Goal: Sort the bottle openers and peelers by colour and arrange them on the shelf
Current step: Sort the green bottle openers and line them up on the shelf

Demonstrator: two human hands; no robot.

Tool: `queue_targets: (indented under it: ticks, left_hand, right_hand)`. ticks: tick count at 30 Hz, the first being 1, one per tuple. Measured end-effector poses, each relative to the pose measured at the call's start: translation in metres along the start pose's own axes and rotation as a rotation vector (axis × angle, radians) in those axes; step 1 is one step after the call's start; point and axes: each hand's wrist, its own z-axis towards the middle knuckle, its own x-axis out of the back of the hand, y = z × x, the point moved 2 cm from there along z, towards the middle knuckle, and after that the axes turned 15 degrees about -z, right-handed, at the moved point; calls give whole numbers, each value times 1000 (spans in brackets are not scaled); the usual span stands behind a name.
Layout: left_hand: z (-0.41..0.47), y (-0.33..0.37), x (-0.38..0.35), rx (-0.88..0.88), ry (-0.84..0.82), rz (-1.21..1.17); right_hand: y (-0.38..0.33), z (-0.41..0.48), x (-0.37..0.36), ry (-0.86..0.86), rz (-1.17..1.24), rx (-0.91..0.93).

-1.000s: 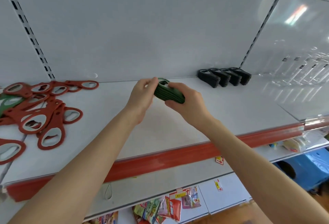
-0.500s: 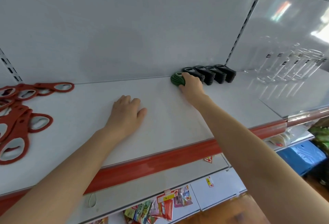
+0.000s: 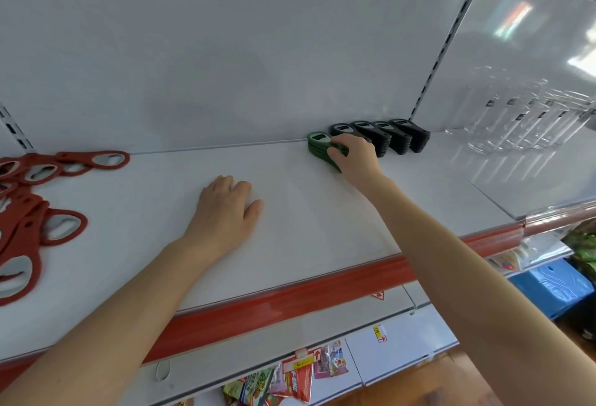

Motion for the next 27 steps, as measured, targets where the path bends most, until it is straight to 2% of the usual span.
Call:
queue_targets:
  ticks: [5, 11, 27]
  left_hand:
    - [1, -1, -1, -13, -4, 3]
    - [-2, 3, 0, 11, -17, -7]
    - [-2, 1, -1, 5, 9, -45]
  right_hand:
    - [-1, -3, -4, -49, -151, 53]
    - [0, 0, -9, -36, -197, 76]
    - [-8, 23, -18, -5, -240, -46]
